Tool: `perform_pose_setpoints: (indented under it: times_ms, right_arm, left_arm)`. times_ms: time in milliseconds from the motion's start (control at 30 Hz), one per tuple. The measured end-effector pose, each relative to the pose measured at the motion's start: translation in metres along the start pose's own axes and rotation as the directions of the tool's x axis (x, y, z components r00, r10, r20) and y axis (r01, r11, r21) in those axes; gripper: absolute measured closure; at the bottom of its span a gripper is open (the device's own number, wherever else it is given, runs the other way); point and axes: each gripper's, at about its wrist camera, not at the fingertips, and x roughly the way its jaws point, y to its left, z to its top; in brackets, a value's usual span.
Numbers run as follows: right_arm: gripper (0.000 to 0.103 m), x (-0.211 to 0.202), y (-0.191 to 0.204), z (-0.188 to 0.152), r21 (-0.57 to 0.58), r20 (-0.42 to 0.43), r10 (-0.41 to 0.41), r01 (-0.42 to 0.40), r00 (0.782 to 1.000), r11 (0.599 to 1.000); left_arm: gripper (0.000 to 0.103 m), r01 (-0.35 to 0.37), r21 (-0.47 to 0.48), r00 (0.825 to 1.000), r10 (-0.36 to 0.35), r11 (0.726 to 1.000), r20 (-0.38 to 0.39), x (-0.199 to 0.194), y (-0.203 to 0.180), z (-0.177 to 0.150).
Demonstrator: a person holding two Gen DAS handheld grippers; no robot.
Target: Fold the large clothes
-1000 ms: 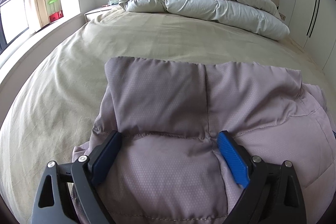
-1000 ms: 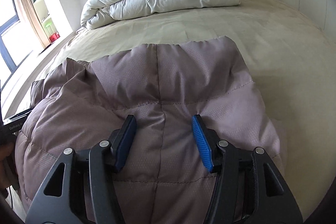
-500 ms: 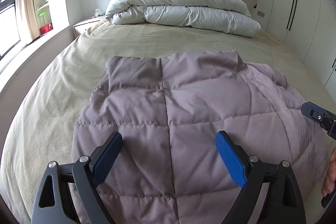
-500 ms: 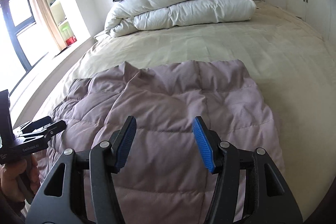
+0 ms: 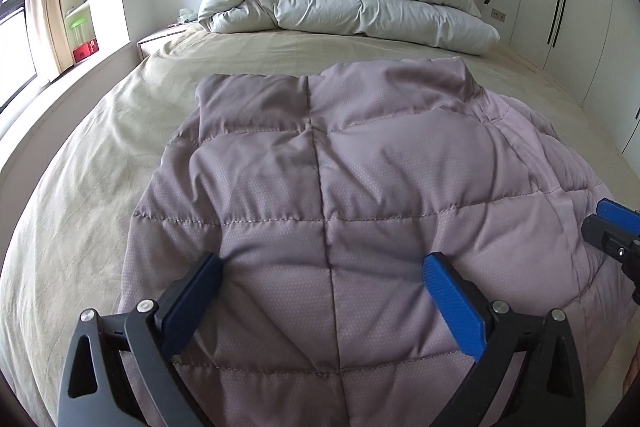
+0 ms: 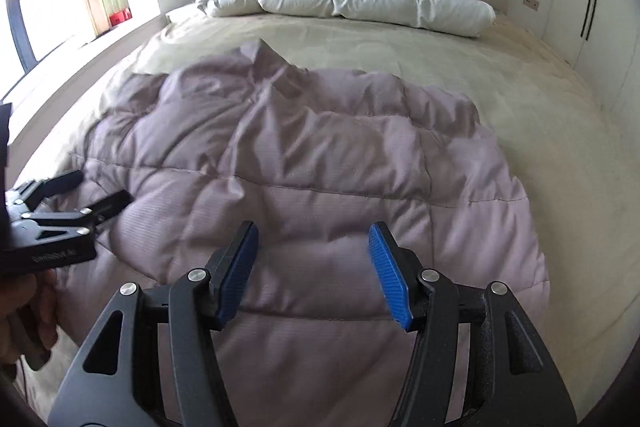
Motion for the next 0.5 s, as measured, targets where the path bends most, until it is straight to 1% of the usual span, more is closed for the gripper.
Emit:
perform_pose_setpoints:
  times_ms: [33, 67, 100, 133, 200, 233, 300, 400, 500]
  right_arm:
    - [0.045, -0.006, 0.007, -0.001, -0.021, 0.024, 0.012, -0.012, 1.000, 1.000]
    - [0.034, -0.006, 0.015, -0.004, -0.055, 0.023, -0.006, 0.007, 1.000, 0.998]
    - [0.026, 0.003, 0.022, -0.010, -0.087, -0.007, -0.027, 0.027, 1.000, 0.996]
    - [0.020, 0.015, 0.024, -0.017, -0.101, -0.043, -0.043, 0.038, 0.998, 0.994]
    - [0.018, 0.019, 0.019, -0.025, -0.069, -0.012, -0.019, 0.018, 1.000, 0.997]
    - [0.018, 0.015, 0.015, -0.024, -0.042, -0.010, -0.004, 0.004, 1.000, 0.999]
    - [0.018, 0.003, 0.008, -0.022, 0.010, -0.005, 0.042, -0.042, 0.999, 0.999]
    - [0.018, -0.029, -0.007, -0.023, 0.043, 0.061, 0.128, -0.131, 0.990, 0.990]
    - [0.017, -0.060, -0.039, -0.024, 0.103, 0.119, 0.200, -0.212, 0.973, 0.972]
  left_arm:
    - [0.000, -0.002, 0.006, 1.000, 0.002, 1.000, 0.011, 0.000, 0.000, -0.003]
    - [0.000, 0.001, 0.005, 1.000, -0.001, 1.000, 0.017, 0.000, 0.000, -0.005]
    - [0.000, 0.007, 0.000, 1.000, -0.007, 1.000, 0.015, 0.001, 0.001, -0.005]
    - [0.000, 0.012, -0.002, 1.000, -0.012, 1.000, 0.004, 0.002, 0.002, -0.005]
    - [0.000, 0.029, 0.001, 1.000, -0.029, 1.000, -0.007, -0.003, 0.004, -0.002]
    - [0.001, 0.051, -0.009, 0.999, -0.051, 0.999, -0.009, -0.007, 0.007, -0.002]
    - [0.001, 0.111, -0.064, 0.994, -0.110, 0.992, 0.006, -0.023, 0.019, -0.002]
    - [0.001, 0.221, -0.153, 0.974, -0.211, 0.963, 0.076, -0.057, 0.045, -0.003]
    - [0.000, 0.280, -0.238, 0.958, -0.252, 0.930, 0.140, -0.081, 0.083, -0.004]
